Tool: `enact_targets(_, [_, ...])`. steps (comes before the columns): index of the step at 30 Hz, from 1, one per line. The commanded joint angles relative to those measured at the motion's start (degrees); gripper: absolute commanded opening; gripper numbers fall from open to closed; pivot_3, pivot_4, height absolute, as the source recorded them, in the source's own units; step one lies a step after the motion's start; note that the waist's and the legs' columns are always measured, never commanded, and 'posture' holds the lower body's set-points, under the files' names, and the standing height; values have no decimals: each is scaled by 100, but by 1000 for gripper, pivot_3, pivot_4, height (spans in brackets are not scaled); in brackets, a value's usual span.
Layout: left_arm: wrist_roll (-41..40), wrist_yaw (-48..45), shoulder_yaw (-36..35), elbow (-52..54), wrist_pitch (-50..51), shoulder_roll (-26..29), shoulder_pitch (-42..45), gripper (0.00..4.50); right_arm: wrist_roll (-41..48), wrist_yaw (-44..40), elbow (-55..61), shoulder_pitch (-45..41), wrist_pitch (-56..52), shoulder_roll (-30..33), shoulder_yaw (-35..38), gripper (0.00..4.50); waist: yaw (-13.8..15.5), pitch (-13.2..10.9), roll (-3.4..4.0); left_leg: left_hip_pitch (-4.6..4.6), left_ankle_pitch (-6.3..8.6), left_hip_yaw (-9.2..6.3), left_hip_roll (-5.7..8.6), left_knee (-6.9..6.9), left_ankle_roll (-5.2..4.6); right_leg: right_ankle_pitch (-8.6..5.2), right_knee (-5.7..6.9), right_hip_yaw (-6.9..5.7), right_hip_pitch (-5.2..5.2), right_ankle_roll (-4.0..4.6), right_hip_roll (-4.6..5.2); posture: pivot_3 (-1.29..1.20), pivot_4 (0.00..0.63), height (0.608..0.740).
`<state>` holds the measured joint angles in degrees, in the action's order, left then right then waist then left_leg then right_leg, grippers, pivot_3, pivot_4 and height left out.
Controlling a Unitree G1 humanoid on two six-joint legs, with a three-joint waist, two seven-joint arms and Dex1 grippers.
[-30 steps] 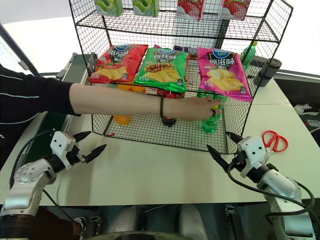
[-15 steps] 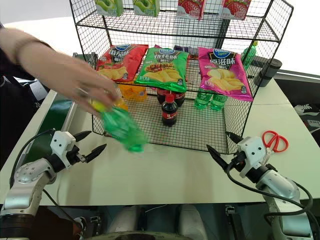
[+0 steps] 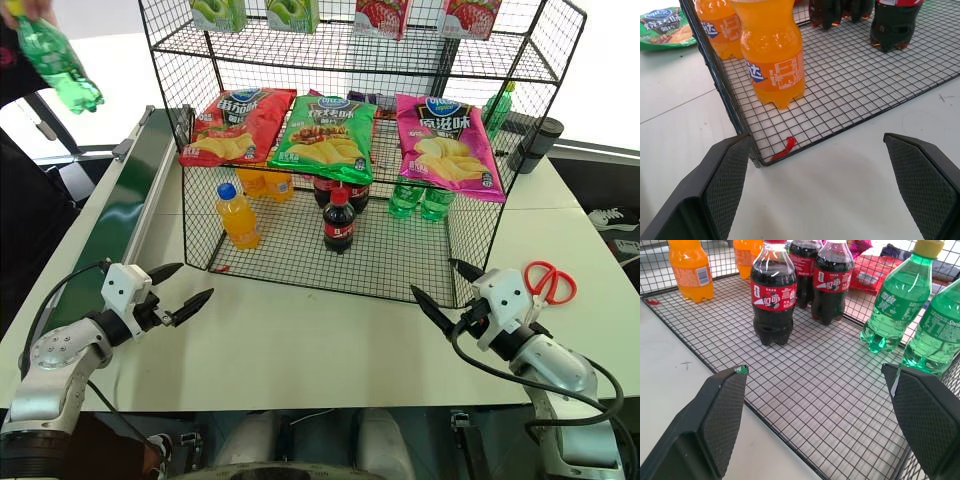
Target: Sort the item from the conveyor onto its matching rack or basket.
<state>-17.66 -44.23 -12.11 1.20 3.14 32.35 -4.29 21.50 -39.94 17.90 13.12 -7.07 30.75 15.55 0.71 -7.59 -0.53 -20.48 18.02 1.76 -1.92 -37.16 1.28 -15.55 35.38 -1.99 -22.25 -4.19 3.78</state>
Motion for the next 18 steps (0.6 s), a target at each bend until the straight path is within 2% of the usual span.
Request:
enact_targets(1, [-198, 175, -219, 329, 67, -38, 32, 4500, 51, -55, 37, -128, -3, 66, -6, 4440, -1, 0, 0, 0, 0, 0, 0, 0, 0, 0, 0, 0, 0, 0, 1, 0, 150, 740])
enact_targets(10, [-827, 610, -941, 668, 637, -61, -124, 4500, 76, -184, 11, -557, -206, 146, -184, 4440, -10, 0, 0, 1, 0, 0, -3, 2, 0, 0, 1, 1, -2, 0, 1, 0, 150, 740])
enact_targets(15, [-1230, 891, -1504, 393, 783, -258, -164, 4500, 172, -309, 193, -775, -409, 167, -355, 4440, -6, 0, 0, 0, 0, 0, -3, 2, 0, 0, 0, 0, -2, 0, 1, 0, 150, 740])
enact_targets(18, [-1061, 1315, -1765, 46, 523, -413, -51, 4500, 230, -361, 527, -845, -573, 98, -660, 4440, 1, 0, -1, -1, 0, 0, -1, 1, 0, 1, 0, 0, -1, -2, 2, 0, 150, 740])
